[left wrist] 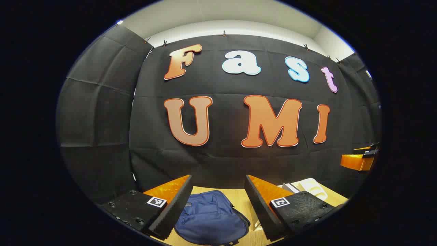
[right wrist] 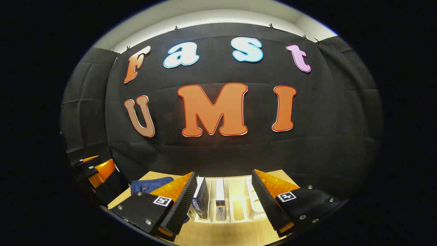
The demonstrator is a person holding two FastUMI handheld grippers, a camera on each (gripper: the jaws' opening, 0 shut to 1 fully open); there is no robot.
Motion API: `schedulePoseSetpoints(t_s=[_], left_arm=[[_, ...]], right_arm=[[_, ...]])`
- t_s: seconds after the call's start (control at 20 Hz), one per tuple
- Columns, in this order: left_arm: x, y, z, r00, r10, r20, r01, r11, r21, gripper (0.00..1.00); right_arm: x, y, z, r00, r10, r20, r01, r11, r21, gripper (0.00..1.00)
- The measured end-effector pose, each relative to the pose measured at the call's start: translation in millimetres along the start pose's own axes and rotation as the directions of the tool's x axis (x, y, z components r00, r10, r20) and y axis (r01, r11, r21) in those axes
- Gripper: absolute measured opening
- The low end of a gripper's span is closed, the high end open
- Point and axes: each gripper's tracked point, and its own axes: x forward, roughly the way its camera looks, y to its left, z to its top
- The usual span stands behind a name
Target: Open the schoolbag, grab two books from the bookshelf and put them into the schoolbag.
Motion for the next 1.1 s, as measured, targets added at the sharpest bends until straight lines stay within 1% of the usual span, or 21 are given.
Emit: schedulePoseSetpoints(t_s=[0.2, 0.35, 0.5, 0.7, 1.1], left_arm=[[1.8, 0.6, -1.9, 1.0, 0.002, -0.006, -0.002, 1.0, 0.005, 0.94], [3.5, 2.6, -10.9, 0.999, 0.013, -0.033, -0.013, 1.0, -0.004, 0.94], [6.6, 9.0, -17.0, 0.999, 0.032, -0.043, -0.03, 0.999, 0.029, 0.95], [9.7, 9.5, -18.1, 0.998, 0.032, -0.045, -0.032, 0.999, 0.008, 0.94], [15.8, 9.5, -22.2, 0.998, 0.032, -0.047, -0.031, 0.999, 0.023, 0.95]], right_arm=[[0.5, -0.2, 1.5, 1.0, 0.002, 0.002, -0.002, 1.0, -0.002, 0.96], [0.7, -0.3, 0.0, 1.0, 0.004, -0.002, -0.004, 1.0, -0.002, 0.96], [2.4, 1.0, -3.1, 1.0, 0.008, -0.012, -0.008, 1.0, -0.004, 0.96], [5.5, 1.1, -4.1, 1.0, 0.007, -0.014, -0.007, 1.0, -0.011, 0.96], [9.4, 1.1, -6.9, 1.0, 0.005, -0.02, -0.005, 1.0, -0.012, 0.96]])
